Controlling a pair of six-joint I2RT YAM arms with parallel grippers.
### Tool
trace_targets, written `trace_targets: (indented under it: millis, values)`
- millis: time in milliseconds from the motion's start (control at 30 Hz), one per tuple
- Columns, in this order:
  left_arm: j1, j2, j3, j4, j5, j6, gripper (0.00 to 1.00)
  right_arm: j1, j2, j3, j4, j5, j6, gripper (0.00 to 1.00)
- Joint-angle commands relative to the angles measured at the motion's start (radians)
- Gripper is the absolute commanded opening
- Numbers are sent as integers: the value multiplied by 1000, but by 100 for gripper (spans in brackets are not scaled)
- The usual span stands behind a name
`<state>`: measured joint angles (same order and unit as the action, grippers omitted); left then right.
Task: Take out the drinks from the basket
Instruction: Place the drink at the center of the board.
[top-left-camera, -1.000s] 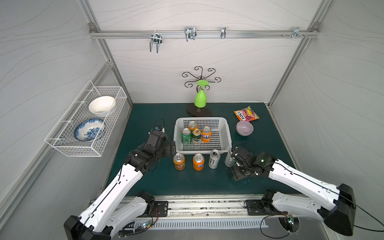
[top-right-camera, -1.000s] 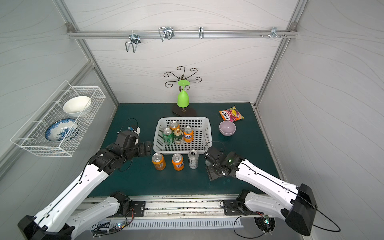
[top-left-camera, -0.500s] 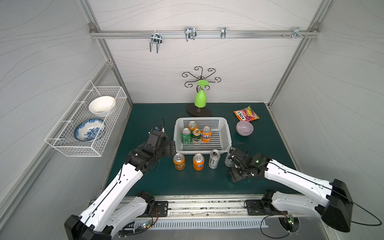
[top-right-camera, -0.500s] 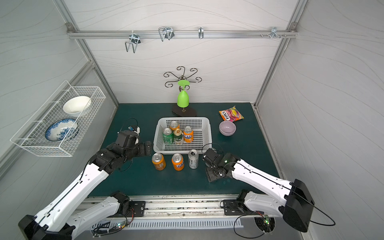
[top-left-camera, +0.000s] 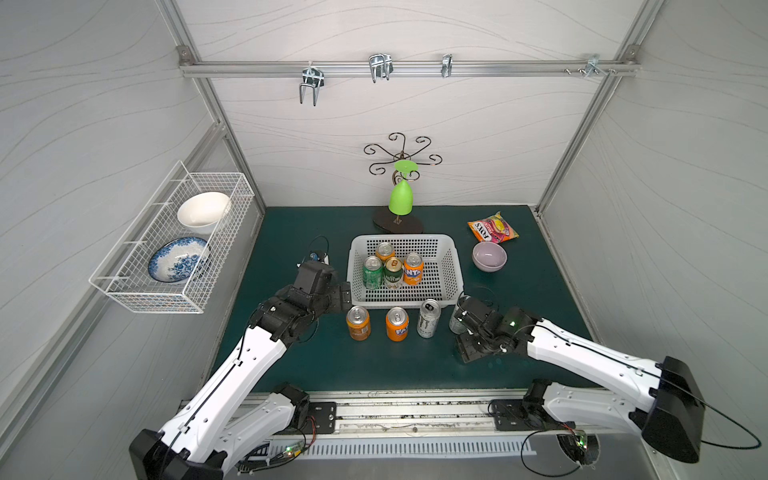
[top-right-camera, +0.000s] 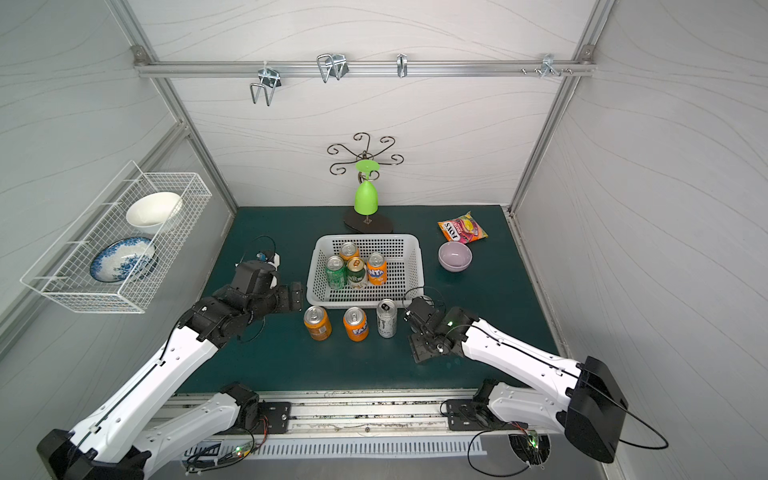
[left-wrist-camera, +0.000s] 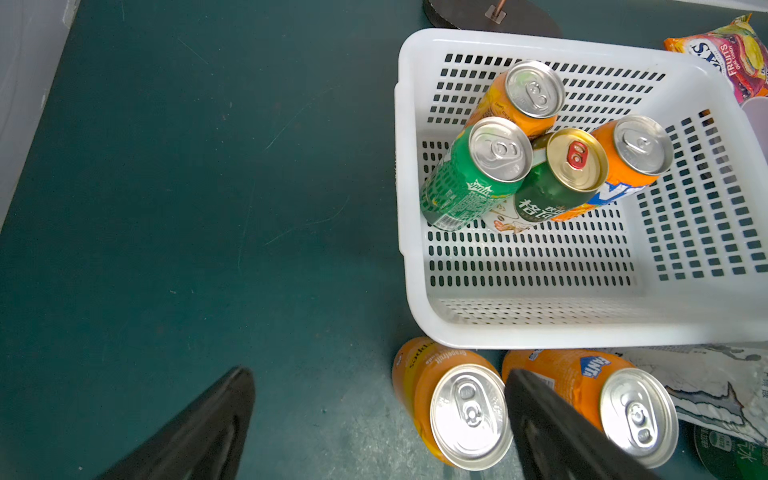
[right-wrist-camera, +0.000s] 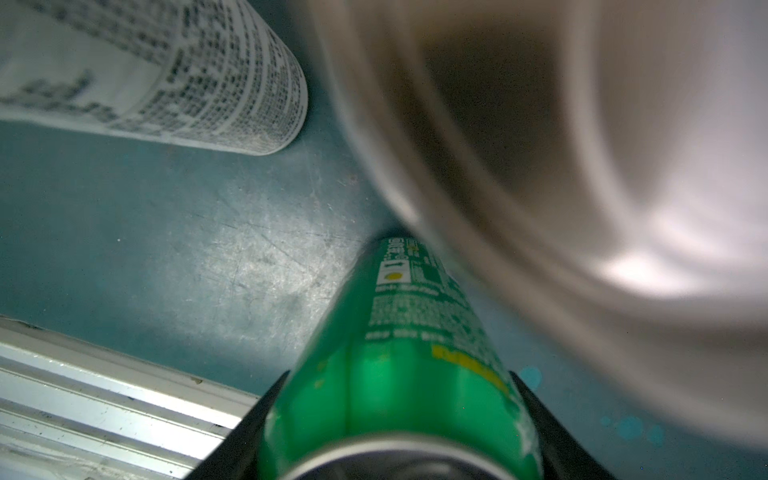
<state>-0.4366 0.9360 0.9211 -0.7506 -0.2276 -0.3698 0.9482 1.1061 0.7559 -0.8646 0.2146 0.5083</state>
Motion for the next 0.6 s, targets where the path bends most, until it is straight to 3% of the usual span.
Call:
trace_targets:
  millis: [0,400,567]
  values:
    - [6,4,30,28,-2,9,98,8,-7,2,-5,22,7,71]
    - [7,3,32,27,-4,10,99,8,-14,3,-6,26,5,78]
    - [7,3,32,25,-3,11,98,8,-46,28,-34,33,-3,89]
